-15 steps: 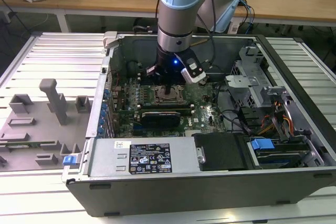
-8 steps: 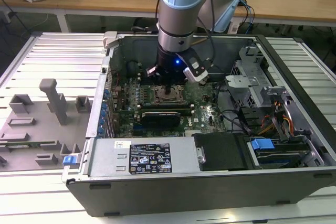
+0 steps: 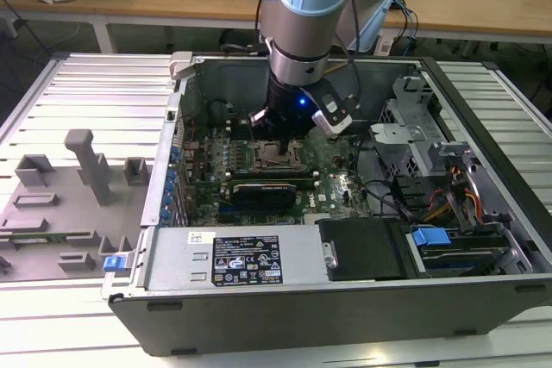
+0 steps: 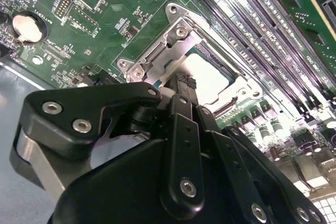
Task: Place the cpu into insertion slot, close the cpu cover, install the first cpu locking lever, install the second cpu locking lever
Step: 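Close the cpu cover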
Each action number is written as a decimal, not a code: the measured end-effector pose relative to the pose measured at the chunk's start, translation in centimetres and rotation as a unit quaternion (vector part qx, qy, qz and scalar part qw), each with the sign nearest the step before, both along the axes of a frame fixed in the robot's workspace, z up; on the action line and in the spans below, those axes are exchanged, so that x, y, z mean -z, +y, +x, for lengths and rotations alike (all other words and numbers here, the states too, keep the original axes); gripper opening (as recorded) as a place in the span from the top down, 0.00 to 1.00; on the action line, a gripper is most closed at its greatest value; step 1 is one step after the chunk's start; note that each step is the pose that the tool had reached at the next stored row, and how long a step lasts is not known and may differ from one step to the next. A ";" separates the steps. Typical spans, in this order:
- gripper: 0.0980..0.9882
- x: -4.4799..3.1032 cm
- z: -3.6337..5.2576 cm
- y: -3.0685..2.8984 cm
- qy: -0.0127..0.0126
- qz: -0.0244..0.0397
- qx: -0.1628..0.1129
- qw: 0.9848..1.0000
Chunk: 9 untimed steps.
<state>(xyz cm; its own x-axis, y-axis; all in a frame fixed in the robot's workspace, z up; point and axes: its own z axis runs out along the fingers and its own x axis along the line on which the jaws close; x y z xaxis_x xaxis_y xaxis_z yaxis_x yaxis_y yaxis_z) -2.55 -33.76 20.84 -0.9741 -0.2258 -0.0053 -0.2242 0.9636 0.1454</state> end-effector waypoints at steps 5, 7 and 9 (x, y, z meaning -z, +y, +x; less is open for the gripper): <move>0.99 0.23 0.00 -0.01 0.000 0.000 0.000 1.000; 0.99 0.28 0.01 -0.03 0.000 0.000 0.000 1.000; 0.99 0.28 0.01 -0.08 0.000 0.000 0.000 1.000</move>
